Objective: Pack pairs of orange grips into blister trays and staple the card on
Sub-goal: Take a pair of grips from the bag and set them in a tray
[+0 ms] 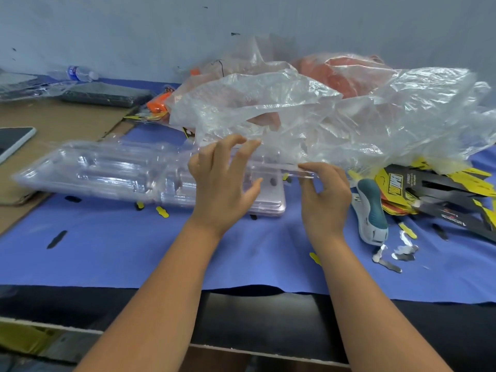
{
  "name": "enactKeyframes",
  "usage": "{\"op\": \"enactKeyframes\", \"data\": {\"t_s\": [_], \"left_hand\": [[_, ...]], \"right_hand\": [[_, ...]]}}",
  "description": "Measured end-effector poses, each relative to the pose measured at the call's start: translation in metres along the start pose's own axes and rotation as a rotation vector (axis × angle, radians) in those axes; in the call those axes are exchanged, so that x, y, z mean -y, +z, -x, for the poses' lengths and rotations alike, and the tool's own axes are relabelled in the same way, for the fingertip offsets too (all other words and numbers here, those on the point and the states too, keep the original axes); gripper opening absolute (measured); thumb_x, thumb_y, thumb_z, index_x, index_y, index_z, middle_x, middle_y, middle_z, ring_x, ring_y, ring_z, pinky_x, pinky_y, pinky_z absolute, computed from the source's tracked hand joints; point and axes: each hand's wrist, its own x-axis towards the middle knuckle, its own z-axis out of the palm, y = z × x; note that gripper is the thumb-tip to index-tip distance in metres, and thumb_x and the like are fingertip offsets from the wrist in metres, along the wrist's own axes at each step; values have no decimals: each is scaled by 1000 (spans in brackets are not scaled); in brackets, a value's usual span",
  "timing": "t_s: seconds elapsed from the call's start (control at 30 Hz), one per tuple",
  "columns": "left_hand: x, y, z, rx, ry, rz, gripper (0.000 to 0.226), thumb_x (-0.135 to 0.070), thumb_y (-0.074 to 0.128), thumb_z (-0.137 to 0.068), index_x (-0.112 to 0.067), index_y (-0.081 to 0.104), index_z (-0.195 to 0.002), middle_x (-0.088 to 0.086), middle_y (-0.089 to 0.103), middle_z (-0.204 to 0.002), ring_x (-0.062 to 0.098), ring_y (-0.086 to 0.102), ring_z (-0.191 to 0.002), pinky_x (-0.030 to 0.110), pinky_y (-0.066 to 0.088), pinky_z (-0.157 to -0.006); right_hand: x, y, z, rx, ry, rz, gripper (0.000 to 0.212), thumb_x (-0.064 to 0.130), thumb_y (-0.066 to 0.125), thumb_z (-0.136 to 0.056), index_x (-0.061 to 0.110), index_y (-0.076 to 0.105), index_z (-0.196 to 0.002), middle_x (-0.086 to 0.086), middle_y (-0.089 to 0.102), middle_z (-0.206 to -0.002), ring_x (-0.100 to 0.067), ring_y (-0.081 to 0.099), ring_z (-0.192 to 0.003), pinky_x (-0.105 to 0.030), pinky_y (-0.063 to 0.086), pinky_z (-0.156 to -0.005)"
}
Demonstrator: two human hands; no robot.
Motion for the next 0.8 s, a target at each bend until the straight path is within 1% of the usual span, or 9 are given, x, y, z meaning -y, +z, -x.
{"op": "enactKeyframes", "data": {"t_s": [0.07,0.13,0.23,0.3,0.37,0.47,0.57,0.67,0.8], "left_hand": [[-8,0,1,-30,31,87,52,-28,74,-71,-25,50,-117,1,44,-117,25,46,-97,32,28,-88],[-13,2,3,-56,110,220,32,-23,70,-75,-14,54,-101,4,54,-96,22,48,-82,30,39,-77],[-16,3,6,160,80,297,20,-29,67,-79,-13,64,-91,-3,58,-75,14,50,-73,30,44,-63],[-8,7,9,486,13,149,37,-46,67,-80,-25,64,-110,-5,58,-89,16,54,-89,32,40,-78],[2,8,9,695,2,44,53,-60,62,-79,-38,54,-127,-8,51,-104,15,47,-104,32,28,-90],[16,1,11,711,60,106,53,-49,62,-85,-37,51,-134,-7,51,-120,18,44,-117,33,25,-97],[42,-14,17,684,85,47,55,-42,67,-86,-36,50,-139,2,44,-141,24,38,-127,39,28,-102],[73,-29,18,722,57,3,57,-36,67,-89,-41,45,-141,4,41,-148,28,38,-129,44,29,-103],[112,-28,9,849,47,-132,55,-26,54,-98,-56,33,-139,-17,20,-159,24,10,-148,50,2,-112]], "right_hand": [[5,-2,-1,-96,7,-42,12,12,67,-87,20,71,-93,26,55,-88,-4,51,-93,-20,40,-85],[10,-5,-5,-203,111,-148,16,19,68,-89,34,63,-86,21,58,-86,-7,54,-89,-16,40,-82],[10,-13,-15,-307,277,-272,19,23,66,-91,35,56,-81,19,58,-75,5,52,-73,-12,40,-72],[7,-18,-20,-326,331,-317,20,19,63,-94,29,53,-80,19,58,-67,6,54,-63,-14,44,-63],[3,-20,-21,-285,396,-407,18,18,57,-98,24,49,-84,10,63,-71,-5,61,-56,-22,50,-55],[-1,-18,-21,-230,497,-485,17,19,52,-102,21,44,-87,-4,68,-71,-16,64,-49,-26,52,-50],[-5,-17,-22,-277,614,-577,18,16,49,-102,19,43,-86,1,66,-56,-16,61,-45,-24,50,-46],[-5,-15,-23,-308,709,-668,15,16,49,-103,18,43,-89,3,65,-53,-15,60,-45,-23,48,-46],[-4,-12,-22,-296,784,-751,17,20,50,-103,20,44,-87,5,63,-52,-12,63,-46,-21,49,-48]]}}
